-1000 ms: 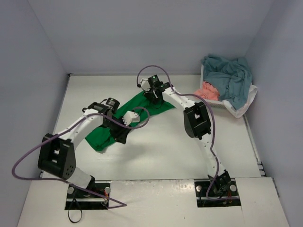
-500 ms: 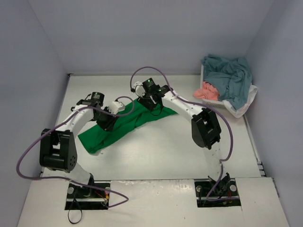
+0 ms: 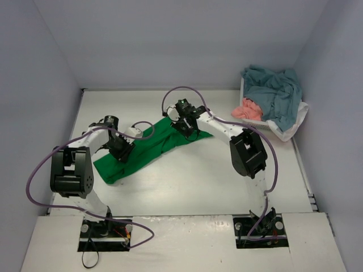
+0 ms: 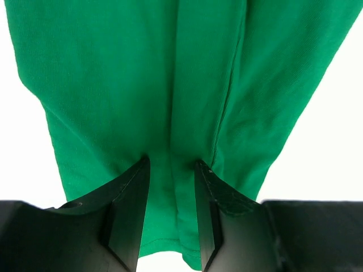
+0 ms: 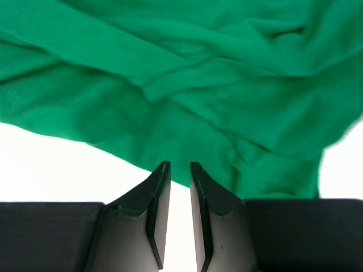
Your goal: Fold and stack the t-shirts
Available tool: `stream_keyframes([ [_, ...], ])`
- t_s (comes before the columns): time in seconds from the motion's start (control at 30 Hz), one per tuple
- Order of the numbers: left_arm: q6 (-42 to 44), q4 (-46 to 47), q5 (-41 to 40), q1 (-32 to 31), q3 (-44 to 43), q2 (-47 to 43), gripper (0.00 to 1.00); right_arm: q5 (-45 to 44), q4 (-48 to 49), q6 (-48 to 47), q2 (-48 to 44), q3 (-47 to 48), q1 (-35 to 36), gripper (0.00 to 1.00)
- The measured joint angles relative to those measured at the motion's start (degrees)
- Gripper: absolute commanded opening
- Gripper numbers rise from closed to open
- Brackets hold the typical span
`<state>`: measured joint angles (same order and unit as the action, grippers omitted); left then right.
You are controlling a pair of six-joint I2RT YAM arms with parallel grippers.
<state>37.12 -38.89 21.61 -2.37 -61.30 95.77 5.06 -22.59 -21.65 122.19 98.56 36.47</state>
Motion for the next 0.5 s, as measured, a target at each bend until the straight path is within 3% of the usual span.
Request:
stream_keyframes([
  [0.5, 0.5, -1.8, 3.1, 0.0, 2.0, -0.4, 0.32, 3.4, 1.2, -1.0, 9.7, 6.2, 0.0, 0.17],
])
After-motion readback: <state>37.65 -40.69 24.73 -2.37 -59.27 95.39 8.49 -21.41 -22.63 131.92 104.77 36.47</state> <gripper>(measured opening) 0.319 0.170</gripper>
